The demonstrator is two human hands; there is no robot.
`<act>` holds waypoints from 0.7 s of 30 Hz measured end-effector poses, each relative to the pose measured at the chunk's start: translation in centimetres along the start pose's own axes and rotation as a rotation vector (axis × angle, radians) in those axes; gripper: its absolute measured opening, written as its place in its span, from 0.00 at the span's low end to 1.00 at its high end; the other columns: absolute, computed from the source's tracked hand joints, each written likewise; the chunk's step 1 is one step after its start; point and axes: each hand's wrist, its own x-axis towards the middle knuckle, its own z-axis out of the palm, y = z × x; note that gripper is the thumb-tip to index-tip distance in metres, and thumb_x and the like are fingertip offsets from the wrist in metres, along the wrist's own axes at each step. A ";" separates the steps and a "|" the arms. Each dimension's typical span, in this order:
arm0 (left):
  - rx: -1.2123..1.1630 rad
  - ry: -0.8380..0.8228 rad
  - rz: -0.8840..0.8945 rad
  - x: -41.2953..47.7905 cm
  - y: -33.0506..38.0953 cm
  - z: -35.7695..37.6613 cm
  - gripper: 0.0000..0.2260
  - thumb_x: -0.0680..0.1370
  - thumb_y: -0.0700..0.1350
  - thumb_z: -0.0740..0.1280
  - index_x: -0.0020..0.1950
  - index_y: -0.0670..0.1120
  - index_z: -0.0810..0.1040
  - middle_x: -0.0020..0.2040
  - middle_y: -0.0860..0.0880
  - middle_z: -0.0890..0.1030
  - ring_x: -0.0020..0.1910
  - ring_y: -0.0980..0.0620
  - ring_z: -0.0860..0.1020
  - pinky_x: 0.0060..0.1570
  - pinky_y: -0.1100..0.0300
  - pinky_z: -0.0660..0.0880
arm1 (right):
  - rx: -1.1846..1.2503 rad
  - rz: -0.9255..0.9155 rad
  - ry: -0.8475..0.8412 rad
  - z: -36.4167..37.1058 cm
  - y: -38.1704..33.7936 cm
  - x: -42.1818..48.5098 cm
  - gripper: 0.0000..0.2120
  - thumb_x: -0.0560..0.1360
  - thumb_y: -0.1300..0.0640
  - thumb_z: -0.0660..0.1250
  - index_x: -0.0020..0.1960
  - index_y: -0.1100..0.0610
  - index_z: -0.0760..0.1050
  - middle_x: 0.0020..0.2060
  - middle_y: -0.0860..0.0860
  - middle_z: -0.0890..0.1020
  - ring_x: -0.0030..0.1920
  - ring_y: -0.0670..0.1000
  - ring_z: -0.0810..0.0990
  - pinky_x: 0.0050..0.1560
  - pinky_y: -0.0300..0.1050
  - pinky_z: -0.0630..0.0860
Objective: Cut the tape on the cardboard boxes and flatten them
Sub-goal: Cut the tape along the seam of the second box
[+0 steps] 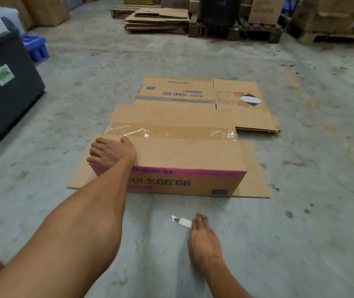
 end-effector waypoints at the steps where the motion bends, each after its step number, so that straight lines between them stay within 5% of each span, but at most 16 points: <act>1: -0.024 0.022 -0.008 0.0 -0.1 0.2 0.31 0.74 0.61 0.61 0.66 0.38 0.66 0.64 0.37 0.71 0.62 0.40 0.68 0.66 0.41 0.60 | 0.006 0.004 0.024 -0.1 0.0 0.0 0.28 0.81 0.62 0.56 0.78 0.68 0.53 0.79 0.59 0.56 0.80 0.58 0.53 0.74 0.48 0.64; 4: -0.089 0.086 -0.012 -0.1 -0.2 0.5 0.30 0.74 0.60 0.62 0.64 0.38 0.67 0.64 0.37 0.71 0.61 0.41 0.68 0.65 0.43 0.61 | 0.000 0.025 0.039 -1.5 -0.7 0.5 0.17 0.80 0.63 0.61 0.68 0.63 0.71 0.67 0.59 0.72 0.68 0.58 0.71 0.58 0.50 0.76; 7: -0.108 0.161 0.029 -0.3 -0.4 1.0 0.26 0.74 0.56 0.63 0.63 0.38 0.68 0.65 0.38 0.70 0.62 0.41 0.68 0.64 0.44 0.62 | -0.189 -0.049 0.040 -2.5 -1.0 1.8 0.10 0.80 0.62 0.62 0.59 0.58 0.79 0.55 0.57 0.81 0.57 0.59 0.79 0.50 0.49 0.76; 12: -0.041 0.207 0.097 0.2 -0.5 1.1 0.26 0.74 0.56 0.62 0.61 0.37 0.68 0.63 0.38 0.70 0.61 0.41 0.68 0.60 0.46 0.64 | -0.274 -0.225 -0.001 -3.0 -1.7 2.8 0.13 0.80 0.68 0.56 0.56 0.63 0.78 0.47 0.61 0.80 0.52 0.63 0.82 0.42 0.52 0.70; 15: -0.046 0.223 0.102 1.1 -0.6 0.9 0.24 0.71 0.56 0.63 0.58 0.39 0.69 0.59 0.39 0.71 0.58 0.41 0.69 0.57 0.47 0.65 | -0.260 -0.299 -0.023 -3.4 -2.1 2.7 0.14 0.80 0.69 0.56 0.58 0.64 0.78 0.50 0.61 0.81 0.51 0.64 0.82 0.45 0.54 0.75; 21: -0.079 0.200 0.098 2.6 -0.8 0.7 0.20 0.74 0.53 0.60 0.58 0.39 0.69 0.57 0.40 0.73 0.57 0.41 0.70 0.58 0.48 0.64 | 0.014 -0.190 0.076 -5.6 -1.2 3.1 0.10 0.81 0.59 0.55 0.57 0.61 0.71 0.50 0.62 0.82 0.51 0.65 0.81 0.43 0.54 0.71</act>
